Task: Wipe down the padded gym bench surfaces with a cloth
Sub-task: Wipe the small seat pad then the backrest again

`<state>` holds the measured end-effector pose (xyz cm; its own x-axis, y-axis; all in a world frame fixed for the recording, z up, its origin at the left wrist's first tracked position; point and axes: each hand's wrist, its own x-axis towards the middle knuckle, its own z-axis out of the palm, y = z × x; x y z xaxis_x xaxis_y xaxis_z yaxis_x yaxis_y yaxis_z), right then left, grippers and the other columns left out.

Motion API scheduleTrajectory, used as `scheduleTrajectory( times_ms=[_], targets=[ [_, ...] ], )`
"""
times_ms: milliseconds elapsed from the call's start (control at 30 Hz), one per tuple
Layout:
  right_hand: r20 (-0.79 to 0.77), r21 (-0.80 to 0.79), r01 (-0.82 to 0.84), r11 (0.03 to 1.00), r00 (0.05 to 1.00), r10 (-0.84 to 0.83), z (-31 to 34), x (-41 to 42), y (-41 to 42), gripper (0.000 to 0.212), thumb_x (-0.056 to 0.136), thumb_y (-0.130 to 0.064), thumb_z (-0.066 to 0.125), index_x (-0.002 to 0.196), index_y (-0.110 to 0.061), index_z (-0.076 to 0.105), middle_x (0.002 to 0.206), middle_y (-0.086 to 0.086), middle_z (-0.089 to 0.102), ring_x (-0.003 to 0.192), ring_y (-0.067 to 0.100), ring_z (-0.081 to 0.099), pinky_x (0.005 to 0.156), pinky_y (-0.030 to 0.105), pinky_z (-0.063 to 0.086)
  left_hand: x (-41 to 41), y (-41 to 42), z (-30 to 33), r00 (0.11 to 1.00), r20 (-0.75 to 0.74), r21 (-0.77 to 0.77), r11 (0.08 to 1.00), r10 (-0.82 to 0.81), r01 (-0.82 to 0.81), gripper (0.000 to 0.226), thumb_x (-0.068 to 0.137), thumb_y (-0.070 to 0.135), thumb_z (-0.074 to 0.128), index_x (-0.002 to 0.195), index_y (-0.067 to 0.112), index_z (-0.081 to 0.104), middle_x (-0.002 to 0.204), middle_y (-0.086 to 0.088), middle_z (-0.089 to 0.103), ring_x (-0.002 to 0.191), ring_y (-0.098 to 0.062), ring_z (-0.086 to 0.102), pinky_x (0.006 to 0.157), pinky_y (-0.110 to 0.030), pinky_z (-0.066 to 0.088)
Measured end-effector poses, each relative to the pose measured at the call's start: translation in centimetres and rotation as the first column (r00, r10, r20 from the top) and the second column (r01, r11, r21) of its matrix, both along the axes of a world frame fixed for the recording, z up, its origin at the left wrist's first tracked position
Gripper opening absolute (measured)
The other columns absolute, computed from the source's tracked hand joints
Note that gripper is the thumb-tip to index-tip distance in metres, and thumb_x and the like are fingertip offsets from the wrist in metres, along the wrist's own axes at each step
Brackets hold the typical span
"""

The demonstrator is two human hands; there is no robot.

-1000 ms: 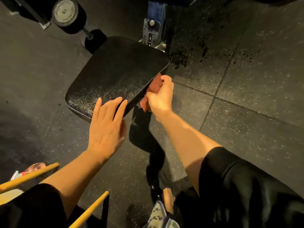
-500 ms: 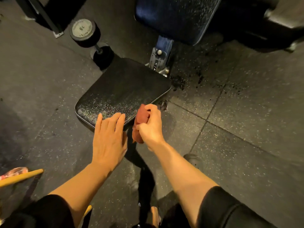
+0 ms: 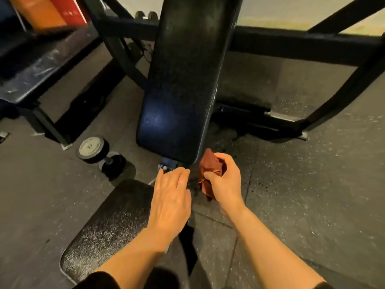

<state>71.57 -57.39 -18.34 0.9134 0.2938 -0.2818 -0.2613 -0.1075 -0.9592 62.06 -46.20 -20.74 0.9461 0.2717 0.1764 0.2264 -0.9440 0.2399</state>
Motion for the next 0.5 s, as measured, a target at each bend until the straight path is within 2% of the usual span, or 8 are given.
scheduleTrajectory(
  times_ms=[100,167,233,300,400,500],
  targets=[
    [0.071,-0.018,0.03,0.999,0.997,-0.029,1.2,4.7,-0.8,0.042,0.081,0.009,0.06,0.115,-0.015,0.055,0.097,0.002,0.06,0.065,-0.007,0.059,0.049,0.015,0.05,5.7,-1.0,1.4,0.998,0.047,-0.012,0.999,-0.052,0.053,0.053,0.078,0.007,0.068,0.128,0.009,0.053,0.128,-0.006,0.055,0.119,-0.021,0.052,0.113,-0.048,0.028],
    [0.125,-0.037,0.054,0.998,0.991,-0.049,1.3,7.6,-0.7,0.045,0.079,0.006,0.063,0.116,-0.019,0.056,0.104,0.002,0.06,0.077,0.001,0.062,0.061,0.025,0.057,9.1,-1.3,1.9,0.995,0.085,-0.024,0.998,-0.059,0.062,0.052,0.078,0.006,0.069,0.128,0.008,0.055,0.128,-0.007,0.056,0.12,-0.022,0.051,0.112,-0.046,0.027],
    [0.196,-0.071,0.069,0.995,0.979,-0.054,0.8,10.0,-0.2,0.047,0.077,0.004,0.064,0.115,-0.022,0.057,0.107,-0.002,0.06,0.092,0.005,0.059,0.075,0.018,0.05,11.9,-0.9,1.6,0.992,0.11,-0.023,0.997,-0.069,0.071,0.052,0.078,0.004,0.07,0.128,0.005,0.055,0.128,-0.009,0.057,0.12,-0.023,0.052,0.111,-0.045,0.028],
    [0.223,-0.089,0.063,0.994,0.974,-0.041,0.0,11.6,0.4,0.048,0.077,0.005,0.064,0.115,-0.024,0.057,0.108,-0.004,0.06,0.095,0.005,0.056,0.075,0.007,0.042,14.0,0.2,0.9,0.992,0.074,-0.007,0.995,-0.101,0.102,0.051,0.079,0.003,0.067,0.129,0.003,0.053,0.131,-0.011,0.055,0.123,-0.025,0.051,0.112,-0.041,0.023],
    [0.198,-0.153,0.057,0.987,0.98,-0.026,-2.7,12.9,1.7,0.049,0.077,0.005,0.065,0.119,-0.02,0.057,0.11,-0.003,0.059,0.095,0.005,0.054,0.072,-0.002,0.038,16.0,2.6,-0.9,0.995,-0.016,0.014,0.995,-0.101,0.102,0.049,0.087,0.006,0.059,0.134,0.008,0.049,0.139,-0.007,0.048,0.129,-0.021,0.043,0.116,-0.035,0.015],
    [0.13,-0.212,0.049,0.976,0.991,-0.022,-6.2,13.1,3.2,0.051,0.077,0.004,0.066,0.123,-0.017,0.056,0.115,-0.001,0.059,0.1,0.008,0.053,0.074,-0.002,0.035,16.7,5.0,-2.4,0.99,-0.089,0.009,0.994,-0.106,0.107,0.053,0.088,0.008,0.059,0.139,0.008,0.045,0.146,-0.009,0.041,0.134,-0.023,0.038,0.117,-0.035,0.013]
  ],
)
